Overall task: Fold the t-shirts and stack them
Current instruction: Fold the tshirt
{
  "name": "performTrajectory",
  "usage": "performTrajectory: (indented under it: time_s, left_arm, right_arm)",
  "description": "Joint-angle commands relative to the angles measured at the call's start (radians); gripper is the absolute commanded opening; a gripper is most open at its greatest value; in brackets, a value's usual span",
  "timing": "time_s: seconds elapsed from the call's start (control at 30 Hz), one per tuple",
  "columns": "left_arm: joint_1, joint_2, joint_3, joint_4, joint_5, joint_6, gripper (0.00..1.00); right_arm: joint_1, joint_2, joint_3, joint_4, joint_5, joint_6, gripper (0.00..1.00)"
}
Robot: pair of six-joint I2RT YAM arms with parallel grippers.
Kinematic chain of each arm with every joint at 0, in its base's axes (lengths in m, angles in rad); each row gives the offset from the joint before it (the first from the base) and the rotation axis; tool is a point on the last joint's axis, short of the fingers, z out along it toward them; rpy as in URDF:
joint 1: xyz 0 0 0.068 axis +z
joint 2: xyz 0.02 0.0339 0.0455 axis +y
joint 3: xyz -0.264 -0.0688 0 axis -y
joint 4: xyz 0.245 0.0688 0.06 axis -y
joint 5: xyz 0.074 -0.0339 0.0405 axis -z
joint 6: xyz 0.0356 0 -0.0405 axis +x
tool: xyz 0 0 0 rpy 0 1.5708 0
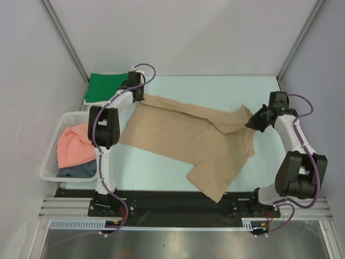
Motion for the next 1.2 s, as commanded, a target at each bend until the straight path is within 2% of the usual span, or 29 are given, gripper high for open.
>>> performTrajectory:
  time_s: [0.0,0.2,0.27,0.3,0.37,0.47,0.57,0.6,0.7,0.73,0.8,0.83,0.97,1.13,1.17]
  left_arm:
    - [0.012,-0.02,0.035,-0.024,-0.051,-0.019,0.0]
    - [0.01,-0.011,0.035,-0.044,-0.052,-0.022,0.03]
    - [0.01,-0.011,0.041,-0.053,-0.048,-0.024,0.17]
    - [0.01,-0.015,0.038,-0.065,-0.049,-0.024,0.32]
    - [0.01,-0.025,0.037,-0.093,-0.089,-0.04,0.38]
    - [0.012,-0.067,0.011,-0.151,-0.169,-0.117,0.63]
    - [0.007,-0.129,-0.032,-0.194,-0.157,-0.197,0.63]
    - [0.008,-0.141,-0.046,-0.193,-0.081,-0.215,0.64]
    - [-0.008,-0.158,-0.051,-0.197,-0.008,-0.247,0.62]
    - [-0.013,-0.15,-0.048,-0.187,0.086,-0.261,0.62]
    - [-0.016,-0.137,-0.032,-0.164,0.186,-0.278,0.6]
    - [-0.016,-0.127,-0.029,-0.153,0.29,-0.312,0.59]
    - [-0.008,-0.092,-0.026,-0.09,0.449,-0.356,0.59]
    - [0.025,-0.063,-0.014,-0.078,0.466,-0.382,0.59]
    - [0.033,-0.055,-0.011,-0.07,0.471,-0.39,0.58]
  right_arm:
    - [-0.004,-0.041,-0.039,-0.018,0.018,0.062,0.0]
    - [-0.004,-0.053,-0.085,-0.009,0.001,0.127,0.0]
    - [-0.005,-0.052,-0.087,-0.021,0.001,0.135,0.01]
    - [-0.005,-0.052,-0.088,-0.044,0.003,0.136,0.02]
    - [-0.008,-0.061,-0.099,-0.063,0.006,0.127,0.08]
    - [-0.025,-0.074,-0.125,-0.086,-0.008,0.075,0.24]
    - [-0.024,-0.075,-0.124,-0.122,-0.023,-0.03,0.37]
    - [-0.024,-0.064,-0.121,-0.141,-0.06,-0.066,0.39]
    - [-0.025,-0.055,-0.076,-0.175,-0.046,-0.144,0.48]
    - [-0.025,-0.059,-0.063,-0.161,-0.036,-0.155,0.57]
    - [-0.027,-0.059,-0.03,-0.059,-0.028,-0.19,0.64]
    - [-0.027,-0.03,-0.018,-0.022,-0.032,-0.2,0.7]
    - [-0.054,0.135,0.106,0.032,-0.093,-0.161,0.73]
    - [-0.06,0.27,0.168,0.14,-0.178,-0.021,0.84]
    - [-0.063,0.309,0.172,0.166,-0.177,0.06,0.84]
